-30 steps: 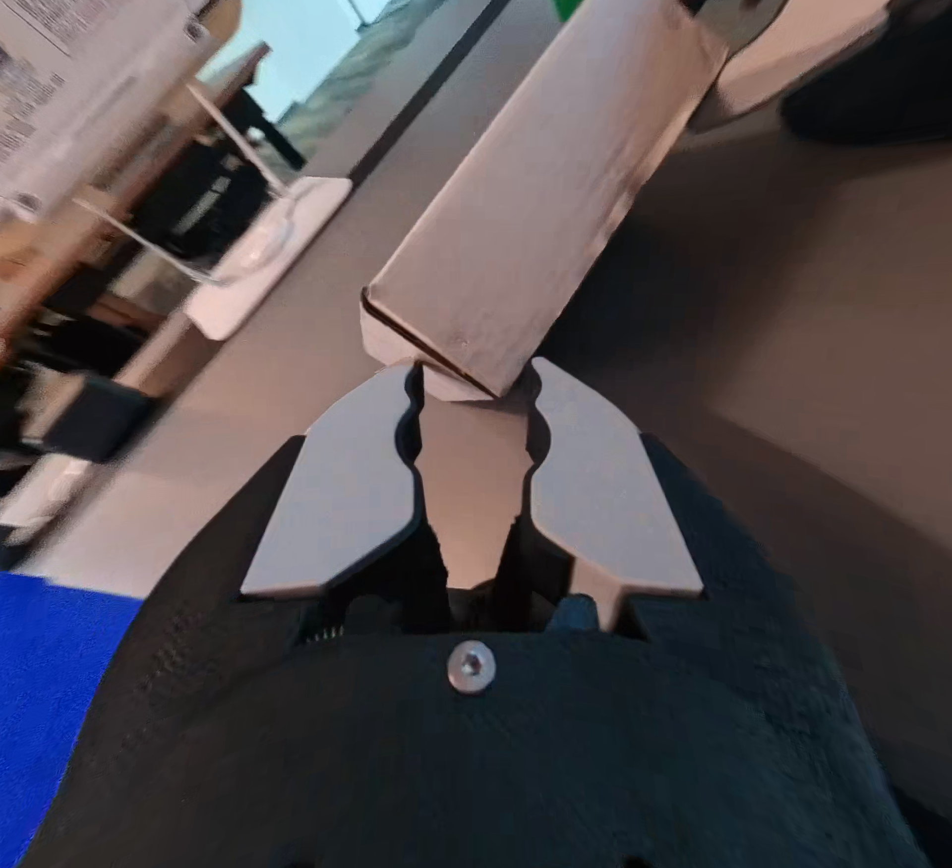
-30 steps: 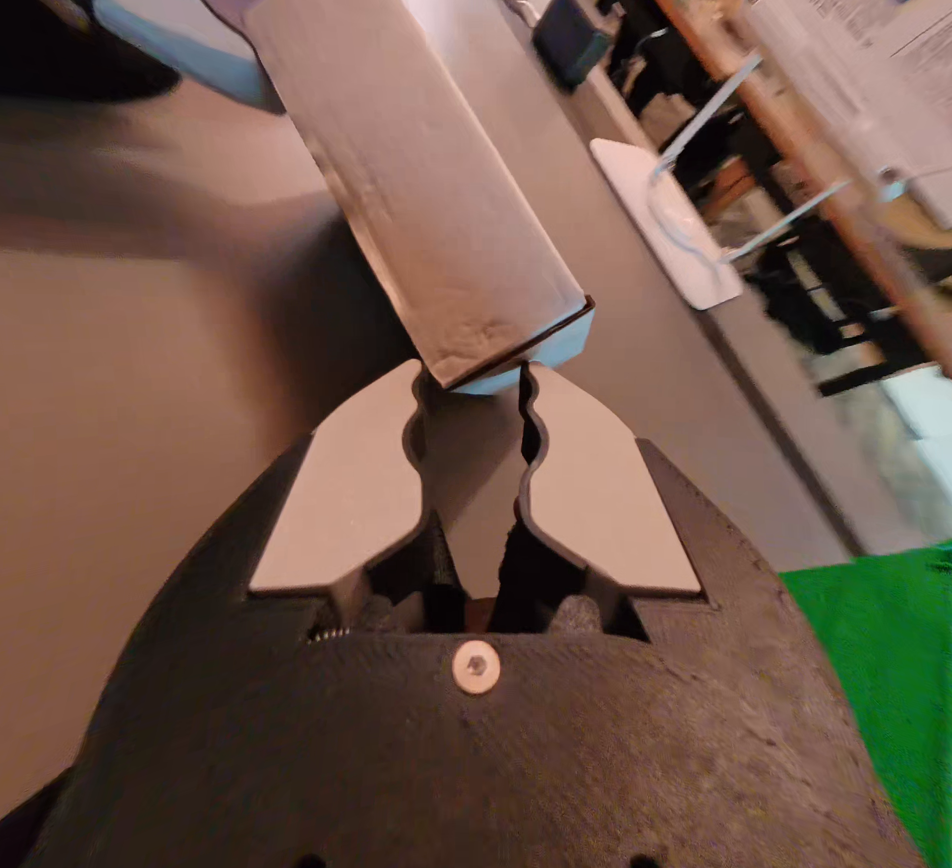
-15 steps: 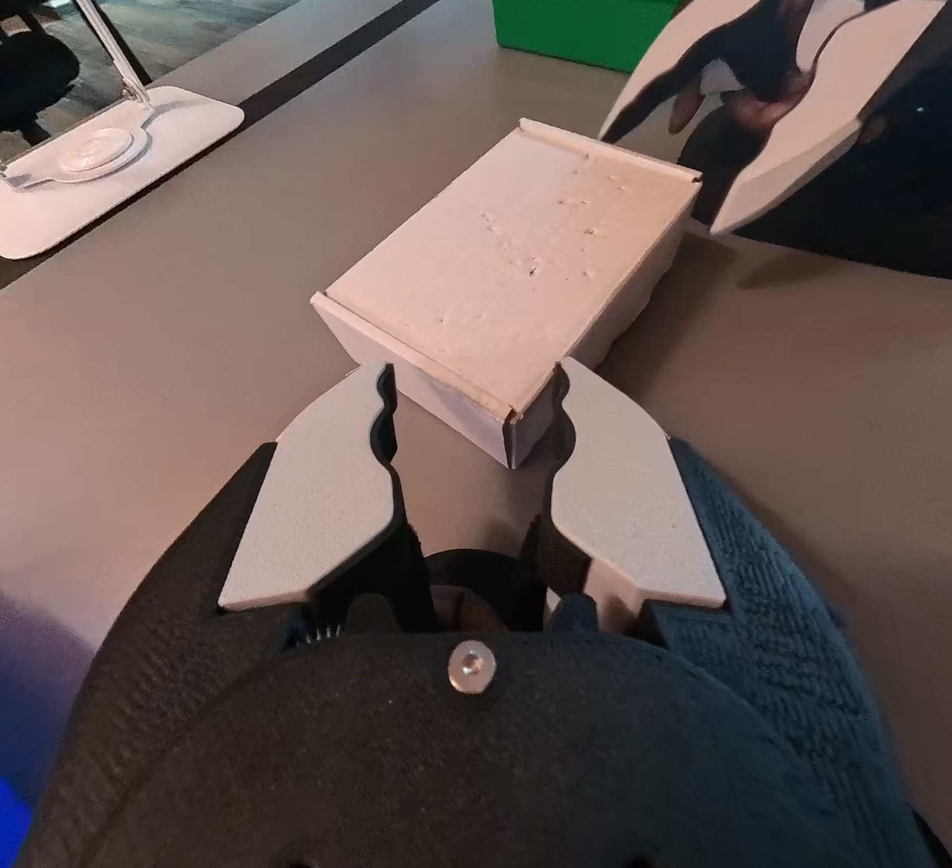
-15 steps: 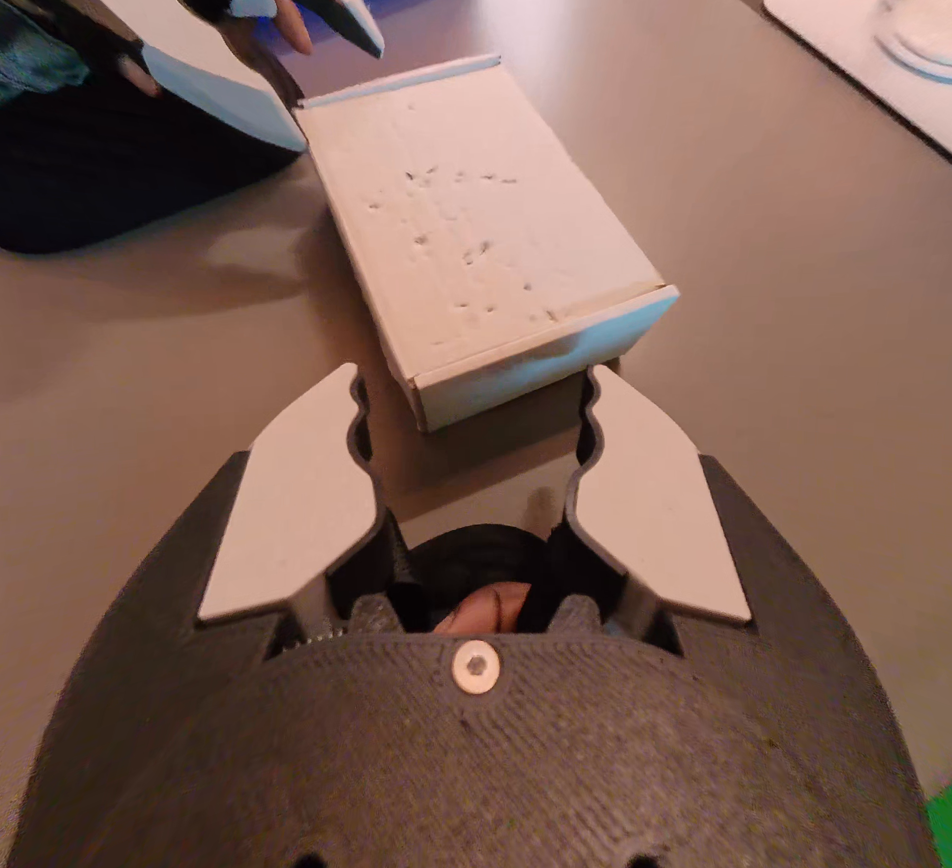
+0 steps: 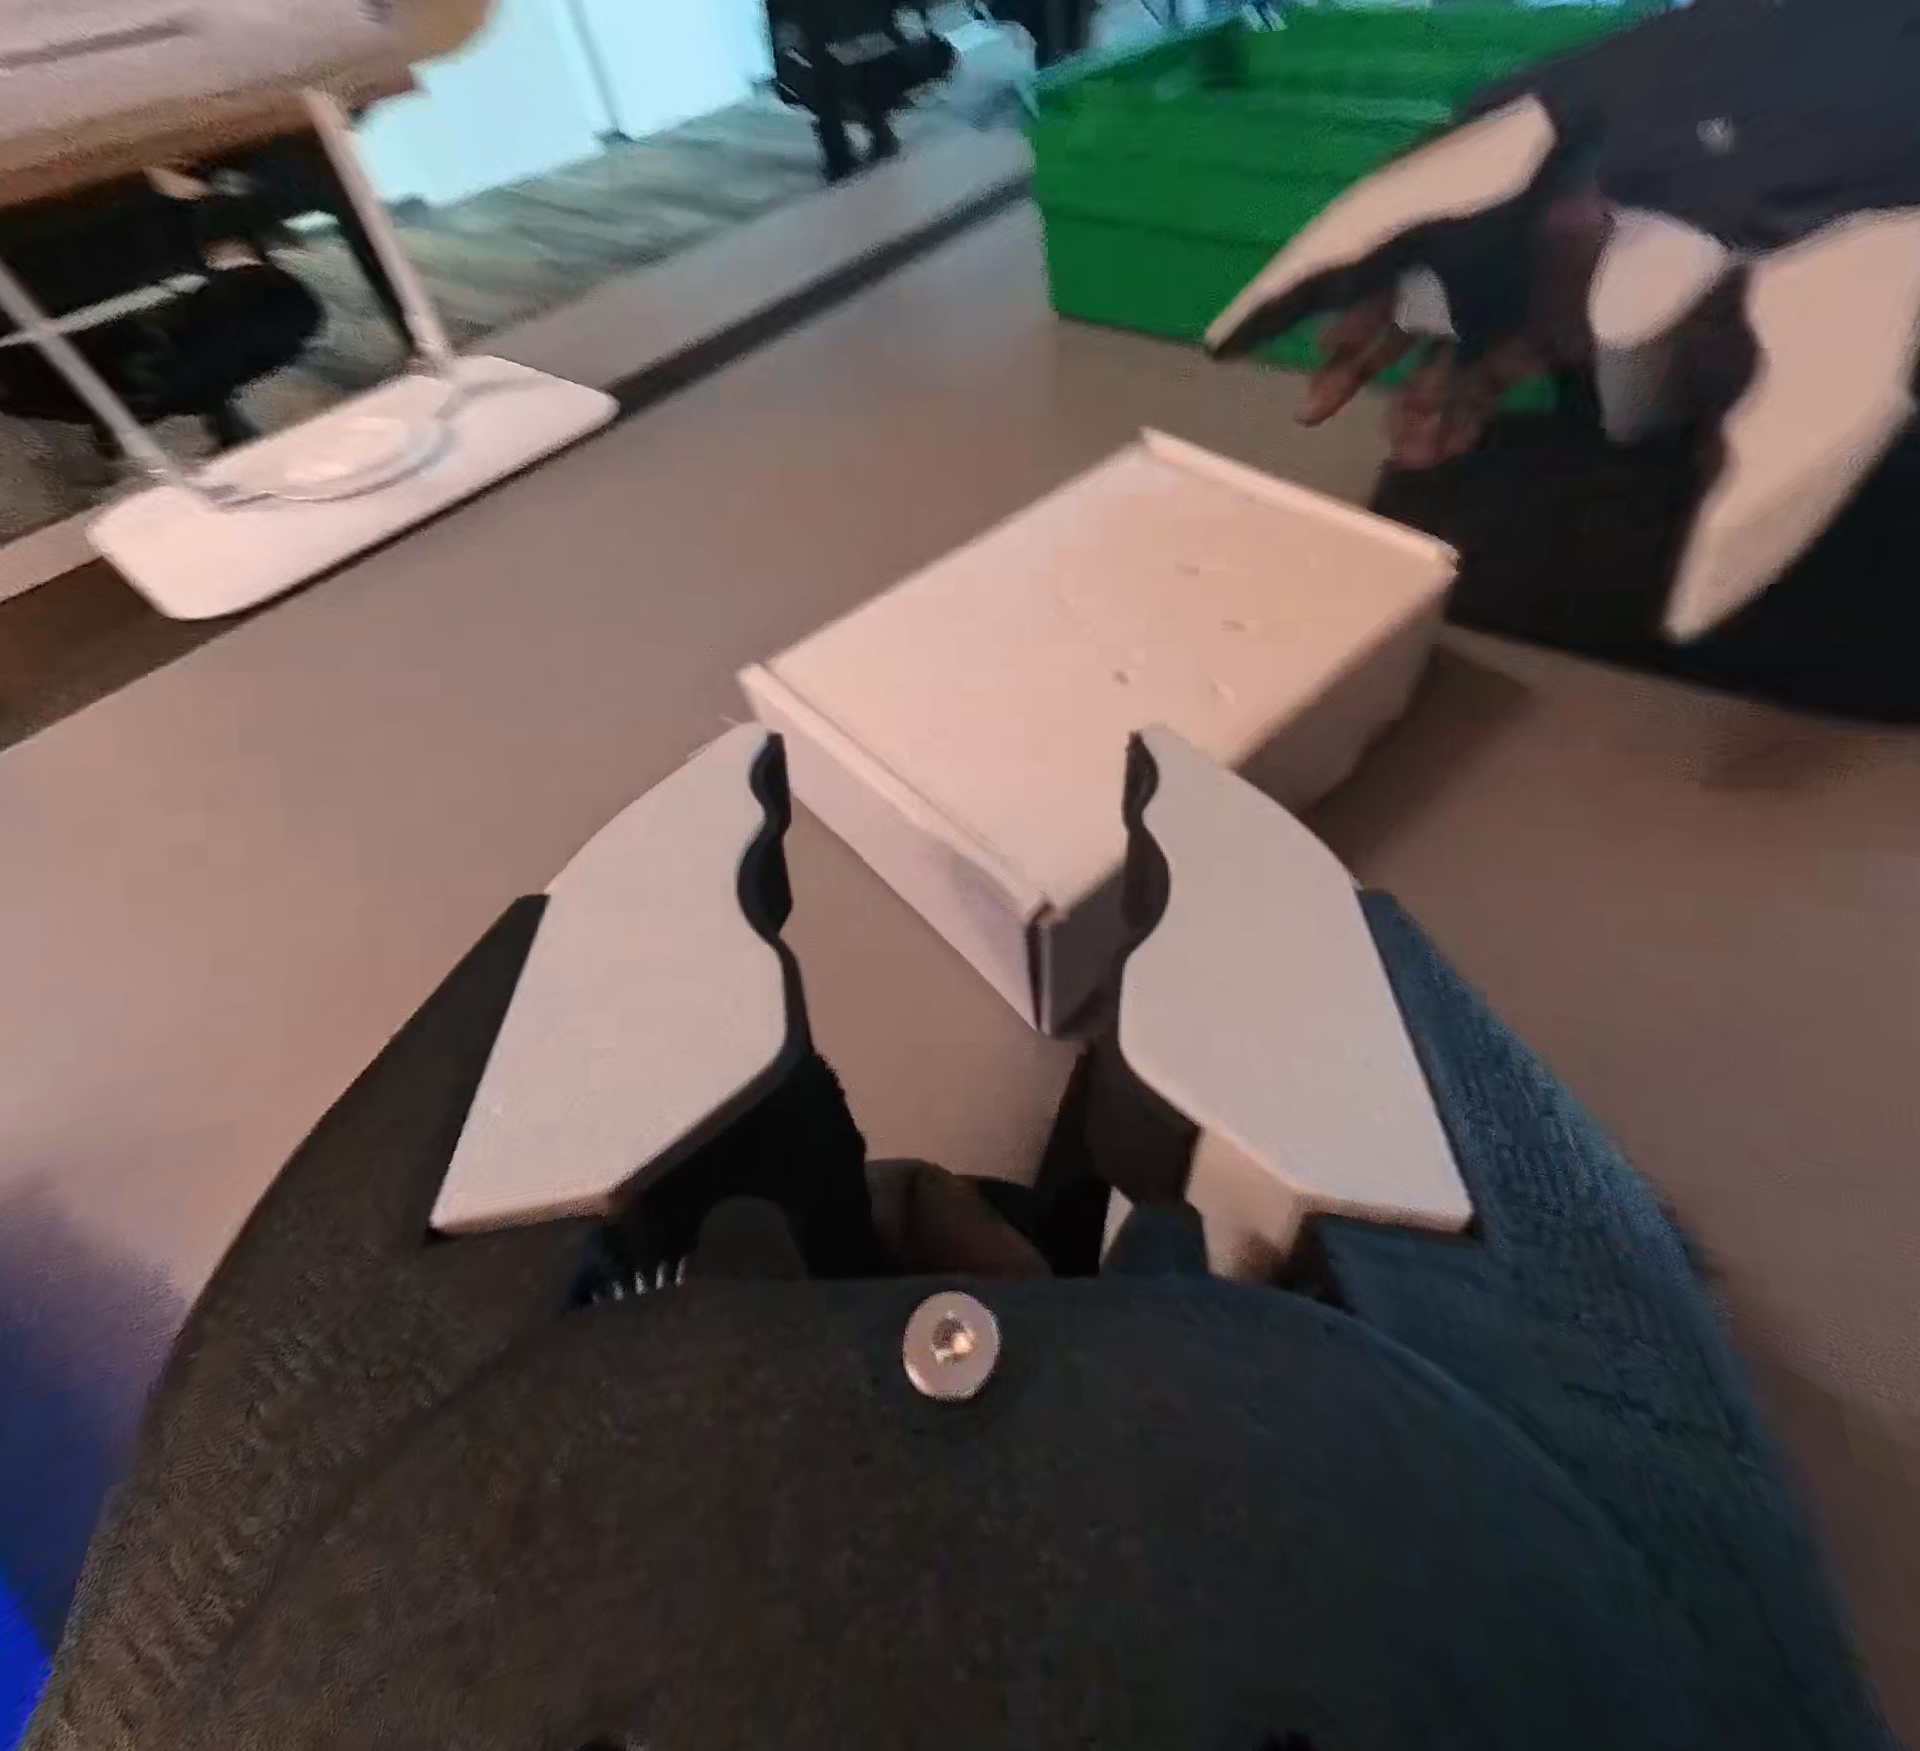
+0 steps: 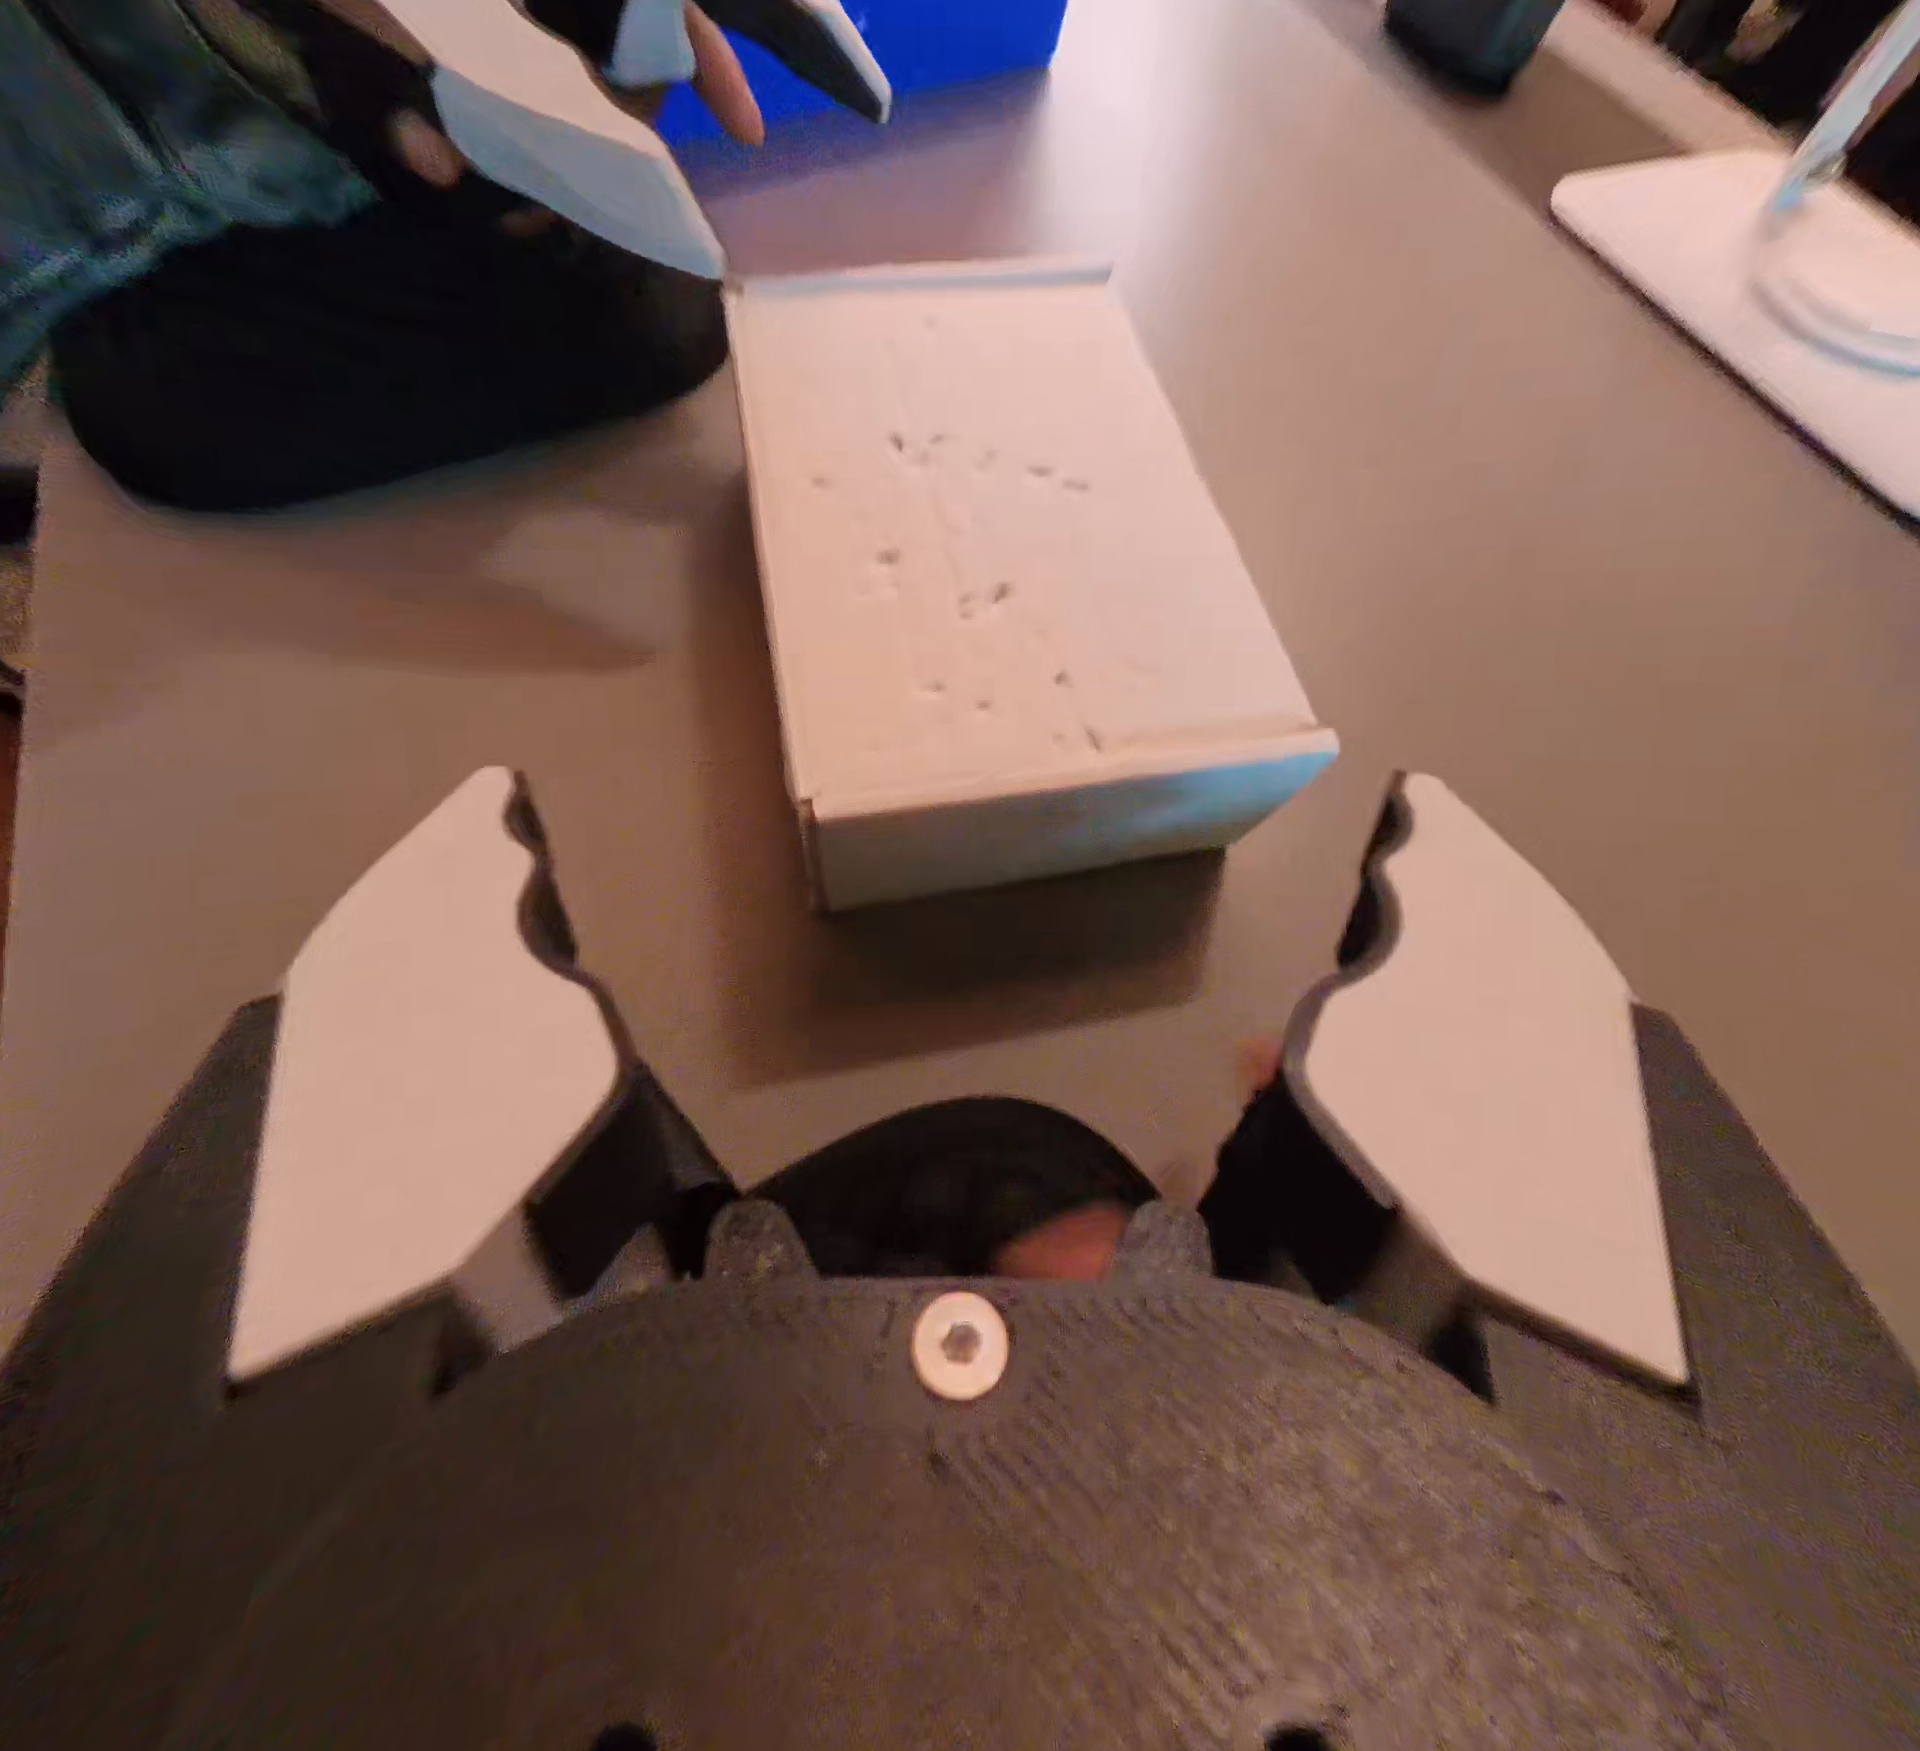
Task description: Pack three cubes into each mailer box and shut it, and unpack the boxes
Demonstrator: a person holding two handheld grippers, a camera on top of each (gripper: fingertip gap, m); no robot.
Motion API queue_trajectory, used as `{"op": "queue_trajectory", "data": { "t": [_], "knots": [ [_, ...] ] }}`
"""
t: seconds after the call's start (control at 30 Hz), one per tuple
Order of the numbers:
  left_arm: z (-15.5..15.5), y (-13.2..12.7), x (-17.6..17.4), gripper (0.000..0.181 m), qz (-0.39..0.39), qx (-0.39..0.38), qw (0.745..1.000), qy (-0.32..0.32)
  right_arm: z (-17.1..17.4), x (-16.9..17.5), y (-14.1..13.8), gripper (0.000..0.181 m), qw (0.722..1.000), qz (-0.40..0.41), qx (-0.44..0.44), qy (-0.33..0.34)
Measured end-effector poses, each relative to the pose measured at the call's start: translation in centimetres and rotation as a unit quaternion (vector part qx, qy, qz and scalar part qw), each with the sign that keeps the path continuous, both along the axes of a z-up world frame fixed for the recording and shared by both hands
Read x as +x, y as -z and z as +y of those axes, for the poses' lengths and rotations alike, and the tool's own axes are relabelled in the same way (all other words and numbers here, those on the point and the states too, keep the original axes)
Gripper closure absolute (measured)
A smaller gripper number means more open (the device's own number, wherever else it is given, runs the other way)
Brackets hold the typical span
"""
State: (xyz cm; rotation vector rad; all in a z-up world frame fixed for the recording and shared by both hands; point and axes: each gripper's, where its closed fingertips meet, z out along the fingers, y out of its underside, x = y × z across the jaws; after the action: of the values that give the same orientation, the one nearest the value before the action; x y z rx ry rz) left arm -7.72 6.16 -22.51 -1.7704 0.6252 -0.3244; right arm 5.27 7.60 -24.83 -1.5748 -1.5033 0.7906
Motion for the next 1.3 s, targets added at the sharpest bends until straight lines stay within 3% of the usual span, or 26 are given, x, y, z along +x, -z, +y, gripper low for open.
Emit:
{"op": "queue_trajectory", "data": {
  "t": [0.03, 0.13, 0.37, 0.57, 0.63, 0.73, 0.87, 0.97, 1.1, 1.3],
  "knots": [
    [0.3, -0.5, -0.6, 0.115, -0.02, 0.01, 1.0, -0.019, -0.3, -0.3, -0.3, 0.035, 1.0, 0.009, 0.0, -0.012],
    [0.6, -1.0, -1.3, 0.108, -0.05, 0.016, 0.998, -0.037, -0.1, -1.0, -0.3, 0.035, 0.999, -0.033, 0.009, -0.011],
    [0.5, -0.7, -0.9, 0.107, -0.026, 0.019, 0.999, -0.033, 0.5, -6.2, -1.0, 0.038, 0.979, -0.19, 0.033, -0.071],
    [0.6, -1.0, -1.2, 0.107, -0.036, 0.023, 0.998, -0.04, 1.0, -7.6, 3.5, 0.037, 0.924, -0.369, 0.014, -0.102],
    [0.5, -1.0, -1.1, 0.107, -0.031, 0.025, 0.998, -0.037, 1.1, -7.4, 4.6, 0.045, 0.907, -0.408, 0.024, -0.101],
    [0.5, -1.0, -1.0, 0.107, -0.025, 0.027, 0.999, -0.036, 1.2, -7.3, 5.2, 0.042, 0.895, -0.435, 0.028, -0.092],
    [0.5, -1.0, -1.1, 0.107, -0.026, 0.03, 0.998, -0.039, 1.3, -7.1, 5.0, 0.043, 0.899, -0.424, 0.04, -0.1],
    [0.5, -1.0, -1.2, 0.108, -0.023, 0.031, 0.998, -0.041, 1.7, -5.9, 3.8, 0.043, 0.901, -0.415, 0.071, -0.103],
    [0.5, -0.9, -1.3, 0.108, -0.019, 0.032, 0.998, -0.044, 1.9, -3.2, 0.2, 0.044, 0.91, -0.39, 0.099, -0.1],
    [0.5, -0.8, -1.1, 0.109, -0.009, 0.033, 0.998, -0.043, 5.4, 6.1, -6.1, 0.044, 0.896, -0.409, 0.172, -0.03]
  ]
}}
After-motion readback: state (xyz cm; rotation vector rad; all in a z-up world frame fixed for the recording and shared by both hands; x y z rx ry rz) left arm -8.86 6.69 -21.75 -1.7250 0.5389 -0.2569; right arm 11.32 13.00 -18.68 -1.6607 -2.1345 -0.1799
